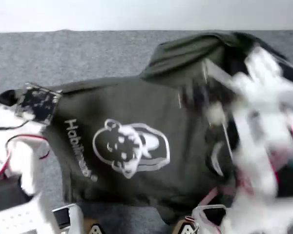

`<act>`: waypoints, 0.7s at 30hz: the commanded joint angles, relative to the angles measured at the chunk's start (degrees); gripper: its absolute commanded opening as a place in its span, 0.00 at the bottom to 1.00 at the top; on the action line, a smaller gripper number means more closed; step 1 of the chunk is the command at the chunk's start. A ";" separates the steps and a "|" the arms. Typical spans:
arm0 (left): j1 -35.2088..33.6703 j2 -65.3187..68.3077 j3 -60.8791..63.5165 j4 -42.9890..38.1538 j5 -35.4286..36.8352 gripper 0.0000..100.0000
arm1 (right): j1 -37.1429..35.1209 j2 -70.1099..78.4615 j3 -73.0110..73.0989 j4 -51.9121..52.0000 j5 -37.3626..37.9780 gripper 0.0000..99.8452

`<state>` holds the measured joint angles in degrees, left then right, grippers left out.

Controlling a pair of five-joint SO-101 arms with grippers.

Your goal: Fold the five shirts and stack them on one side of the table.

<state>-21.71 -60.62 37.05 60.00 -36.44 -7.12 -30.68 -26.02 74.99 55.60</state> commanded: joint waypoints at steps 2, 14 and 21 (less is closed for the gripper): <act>2.55 -0.18 14.55 -16.00 -2.20 0.01 | 0.04 2.95 16.35 -14.20 -4.66 0.01; 5.10 31.91 -0.22 -28.40 2.64 0.01 | 0.31 19.47 31.56 -48.84 -9.41 0.01; 5.19 58.20 -24.75 -29.36 2.73 0.01 | 0.31 31.60 26.99 -64.92 -6.95 0.01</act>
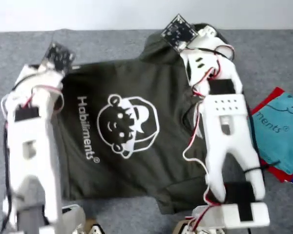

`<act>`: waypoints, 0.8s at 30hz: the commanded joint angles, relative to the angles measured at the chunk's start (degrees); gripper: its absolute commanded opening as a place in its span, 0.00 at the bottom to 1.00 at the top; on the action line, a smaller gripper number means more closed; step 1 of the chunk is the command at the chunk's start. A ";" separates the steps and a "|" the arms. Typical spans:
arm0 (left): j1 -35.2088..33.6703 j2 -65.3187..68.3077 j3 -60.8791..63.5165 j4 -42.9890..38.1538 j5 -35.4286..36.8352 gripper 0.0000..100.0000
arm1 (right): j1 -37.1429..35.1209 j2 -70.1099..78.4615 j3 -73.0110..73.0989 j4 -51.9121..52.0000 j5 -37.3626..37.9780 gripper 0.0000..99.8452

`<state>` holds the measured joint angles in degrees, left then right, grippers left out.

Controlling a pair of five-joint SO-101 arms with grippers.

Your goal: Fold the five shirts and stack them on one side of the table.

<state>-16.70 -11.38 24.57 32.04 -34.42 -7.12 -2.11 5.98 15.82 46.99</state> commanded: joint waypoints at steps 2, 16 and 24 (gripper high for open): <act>0.18 15.12 -19.56 -1.32 0.70 0.01 | 0.31 7.43 -9.41 -8.22 2.11 0.01; 1.76 38.77 -49.36 -1.14 0.70 0.01 | -1.01 37.41 -47.91 -9.98 5.10 0.01; 1.76 39.30 -50.42 13.36 0.35 0.01 | -2.07 37.32 -50.81 -1.19 6.07 0.01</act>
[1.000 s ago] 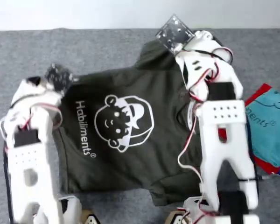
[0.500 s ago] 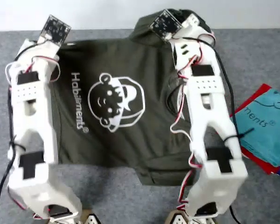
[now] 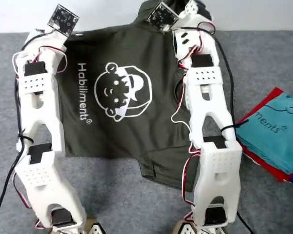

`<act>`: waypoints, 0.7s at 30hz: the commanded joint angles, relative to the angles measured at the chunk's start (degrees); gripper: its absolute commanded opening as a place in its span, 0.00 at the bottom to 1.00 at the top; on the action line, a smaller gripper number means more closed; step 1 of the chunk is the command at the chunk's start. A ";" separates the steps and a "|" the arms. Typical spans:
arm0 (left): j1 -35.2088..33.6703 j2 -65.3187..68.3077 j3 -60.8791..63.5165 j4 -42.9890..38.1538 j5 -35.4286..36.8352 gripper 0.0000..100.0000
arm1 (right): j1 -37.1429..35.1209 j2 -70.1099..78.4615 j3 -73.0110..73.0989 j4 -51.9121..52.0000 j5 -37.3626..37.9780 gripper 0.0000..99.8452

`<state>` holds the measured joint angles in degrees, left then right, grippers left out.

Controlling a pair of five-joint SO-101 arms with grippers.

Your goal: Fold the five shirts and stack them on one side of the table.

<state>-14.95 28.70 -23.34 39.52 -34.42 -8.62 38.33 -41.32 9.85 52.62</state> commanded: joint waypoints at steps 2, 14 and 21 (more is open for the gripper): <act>-0.09 -0.79 -2.51 11.69 0.26 0.01 | -0.66 -5.14 -3.52 12.09 0.44 0.01; -1.05 -0.26 -2.24 38.68 -13.45 0.01 | -0.48 -17.98 -3.52 56.57 0.26 0.01; -3.60 4.04 -2.42 45.71 -20.57 0.01 | -0.66 -22.81 -3.52 77.76 -3.16 0.01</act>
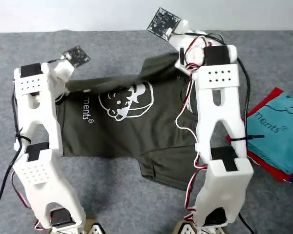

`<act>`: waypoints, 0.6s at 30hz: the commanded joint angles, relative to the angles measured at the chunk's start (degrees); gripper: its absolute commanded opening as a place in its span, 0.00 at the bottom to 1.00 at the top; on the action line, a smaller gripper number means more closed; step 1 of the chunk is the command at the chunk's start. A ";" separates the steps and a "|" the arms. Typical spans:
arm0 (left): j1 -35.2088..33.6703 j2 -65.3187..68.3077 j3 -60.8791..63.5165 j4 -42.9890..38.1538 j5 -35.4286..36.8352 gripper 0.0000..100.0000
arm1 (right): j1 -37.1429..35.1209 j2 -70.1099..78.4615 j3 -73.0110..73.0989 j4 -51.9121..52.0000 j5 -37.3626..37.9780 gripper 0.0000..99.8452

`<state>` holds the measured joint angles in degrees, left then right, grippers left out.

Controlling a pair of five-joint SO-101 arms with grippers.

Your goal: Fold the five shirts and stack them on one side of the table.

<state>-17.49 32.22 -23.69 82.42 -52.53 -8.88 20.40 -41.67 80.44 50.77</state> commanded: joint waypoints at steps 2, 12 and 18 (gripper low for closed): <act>-1.76 2.29 -2.07 4.75 -3.34 0.01 | -0.40 -5.67 -3.16 12.44 -1.58 0.01; -2.29 9.41 -2.15 14.15 -10.02 0.01 | -2.33 -12.97 5.10 22.55 -2.90 0.01; -2.29 10.46 -1.98 16.44 -12.57 0.01 | -5.14 -24.92 23.74 22.37 -3.25 0.01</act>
<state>-19.34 43.12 -23.96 96.92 -63.69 -13.01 3.16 -24.44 100.48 48.04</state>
